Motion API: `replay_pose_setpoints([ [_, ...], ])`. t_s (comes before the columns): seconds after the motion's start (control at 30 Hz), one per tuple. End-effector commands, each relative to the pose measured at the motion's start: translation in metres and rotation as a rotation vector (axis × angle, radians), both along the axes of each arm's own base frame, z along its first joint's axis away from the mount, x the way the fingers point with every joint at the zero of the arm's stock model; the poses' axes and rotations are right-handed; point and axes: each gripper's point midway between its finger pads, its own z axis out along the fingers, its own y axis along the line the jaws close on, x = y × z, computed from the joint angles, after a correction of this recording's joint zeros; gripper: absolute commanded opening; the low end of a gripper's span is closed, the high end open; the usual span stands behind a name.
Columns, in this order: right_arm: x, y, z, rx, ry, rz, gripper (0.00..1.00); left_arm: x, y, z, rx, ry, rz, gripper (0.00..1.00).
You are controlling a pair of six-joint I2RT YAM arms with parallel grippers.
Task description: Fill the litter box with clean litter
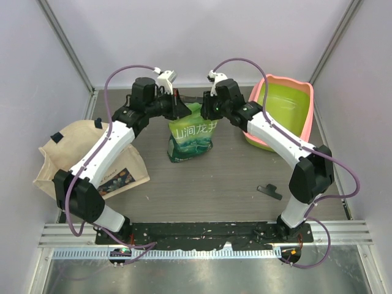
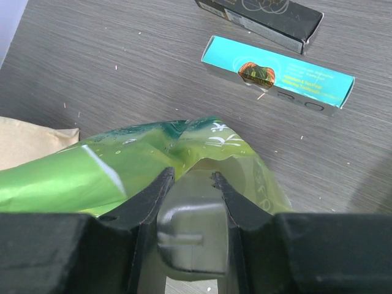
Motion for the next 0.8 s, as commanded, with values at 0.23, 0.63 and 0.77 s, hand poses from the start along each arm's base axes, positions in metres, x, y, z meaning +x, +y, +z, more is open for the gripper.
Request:
replay_pose_setpoints([
  [0.23,-0.048,0.022,-0.084,0.256,0.484,0.207,0.01,-0.021,0.000,0.047,-0.026,-0.202,-0.073,0.00],
  [0.63,-0.040,0.019,-0.053,0.496,0.589,0.274,0.01,-0.023,0.006,0.045,0.082,-0.277,-0.119,0.00],
  [0.77,-0.005,-0.005,-0.031,0.617,0.585,0.186,0.01,-0.028,0.010,0.046,0.146,-0.339,-0.165,0.00],
])
